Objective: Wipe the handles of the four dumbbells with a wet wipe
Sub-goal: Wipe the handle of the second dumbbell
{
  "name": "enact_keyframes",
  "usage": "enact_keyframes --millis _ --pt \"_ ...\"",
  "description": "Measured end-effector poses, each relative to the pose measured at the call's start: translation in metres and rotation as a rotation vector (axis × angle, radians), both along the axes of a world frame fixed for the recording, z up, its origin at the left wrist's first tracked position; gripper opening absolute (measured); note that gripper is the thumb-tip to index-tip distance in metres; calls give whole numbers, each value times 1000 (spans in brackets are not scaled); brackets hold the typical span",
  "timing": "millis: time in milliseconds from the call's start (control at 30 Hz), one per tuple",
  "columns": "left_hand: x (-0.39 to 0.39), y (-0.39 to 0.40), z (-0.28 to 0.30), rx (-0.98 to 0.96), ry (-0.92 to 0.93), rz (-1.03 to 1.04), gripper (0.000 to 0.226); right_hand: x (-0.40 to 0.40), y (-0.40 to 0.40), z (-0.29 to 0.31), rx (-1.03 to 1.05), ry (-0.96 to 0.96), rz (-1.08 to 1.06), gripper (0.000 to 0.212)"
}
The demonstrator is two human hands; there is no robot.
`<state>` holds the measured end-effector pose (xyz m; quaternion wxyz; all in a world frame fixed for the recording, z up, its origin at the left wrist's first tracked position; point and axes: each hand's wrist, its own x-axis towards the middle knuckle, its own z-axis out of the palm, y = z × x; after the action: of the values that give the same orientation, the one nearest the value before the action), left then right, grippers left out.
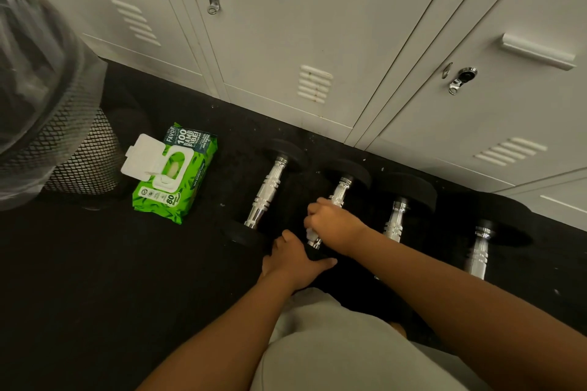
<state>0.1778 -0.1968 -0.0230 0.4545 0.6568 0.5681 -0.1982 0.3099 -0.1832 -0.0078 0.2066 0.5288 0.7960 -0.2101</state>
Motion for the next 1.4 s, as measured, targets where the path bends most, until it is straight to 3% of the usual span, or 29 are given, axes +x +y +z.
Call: enact_keyframes --millis 300,467,633,867,1033,1167,1300,1400 --pt "0 1 0 -7 -6 -4 100 7 -8 1 -56 159 4 30" --pt "0 1 1 -3 7 -16 101 17 -12 -4 9 248 -100 29" --pt "0 1 1 3 -5 -11 97 19 -24 -5 -53 343 -188 32" --pt "0 0 1 26 10 -28 100 23 -38 -7 -6 397 -217 32" --pt "-1 1 -1 14 15 -25 103 34 -37 -12 163 380 -275 32" --pt "0 1 -2 16 11 -18 102 23 -46 -13 111 396 -147 29" --pt "-1 0 -3 10 0 -10 104 38 -38 -13 205 404 -310 31" --pt "-1 0 -3 8 -10 1 101 26 -44 -11 149 429 -230 30"
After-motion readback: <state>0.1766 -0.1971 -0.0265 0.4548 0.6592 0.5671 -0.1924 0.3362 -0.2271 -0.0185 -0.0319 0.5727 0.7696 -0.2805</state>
